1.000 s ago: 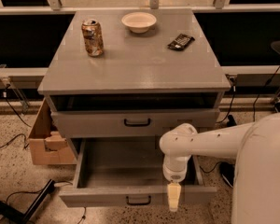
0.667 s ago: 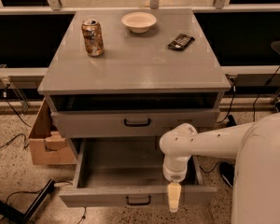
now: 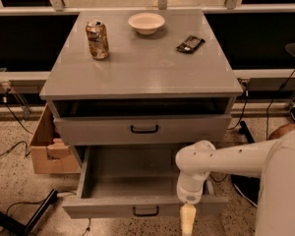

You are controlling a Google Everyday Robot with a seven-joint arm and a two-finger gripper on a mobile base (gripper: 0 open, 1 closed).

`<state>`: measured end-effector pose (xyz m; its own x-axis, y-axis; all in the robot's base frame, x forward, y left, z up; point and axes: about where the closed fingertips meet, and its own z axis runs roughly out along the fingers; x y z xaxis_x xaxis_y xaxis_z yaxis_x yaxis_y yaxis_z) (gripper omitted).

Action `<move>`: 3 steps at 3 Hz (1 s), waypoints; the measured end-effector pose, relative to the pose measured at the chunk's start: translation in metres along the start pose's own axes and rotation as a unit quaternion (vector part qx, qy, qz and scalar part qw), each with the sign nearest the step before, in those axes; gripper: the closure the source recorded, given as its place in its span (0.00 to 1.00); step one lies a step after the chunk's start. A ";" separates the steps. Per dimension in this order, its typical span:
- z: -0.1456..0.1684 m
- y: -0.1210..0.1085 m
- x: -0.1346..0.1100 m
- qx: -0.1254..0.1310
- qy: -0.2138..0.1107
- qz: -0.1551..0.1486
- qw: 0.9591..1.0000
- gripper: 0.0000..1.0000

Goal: Open middle drawer

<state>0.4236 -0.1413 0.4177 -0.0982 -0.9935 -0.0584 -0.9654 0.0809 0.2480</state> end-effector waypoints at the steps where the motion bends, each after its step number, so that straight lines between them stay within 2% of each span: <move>1: 0.004 0.057 -0.003 -0.038 -0.010 0.009 0.999 0.18; 2: -0.004 0.098 -0.008 -0.051 0.007 0.004 0.999 0.41; 3: -0.017 0.119 -0.006 -0.052 0.022 0.008 0.998 0.70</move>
Offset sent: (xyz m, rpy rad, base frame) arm -0.1660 0.0238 0.1040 -0.1161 0.0980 0.0115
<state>0.3134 -0.1269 0.4642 -0.1010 -0.9948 -0.0115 -0.9334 0.0908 0.3471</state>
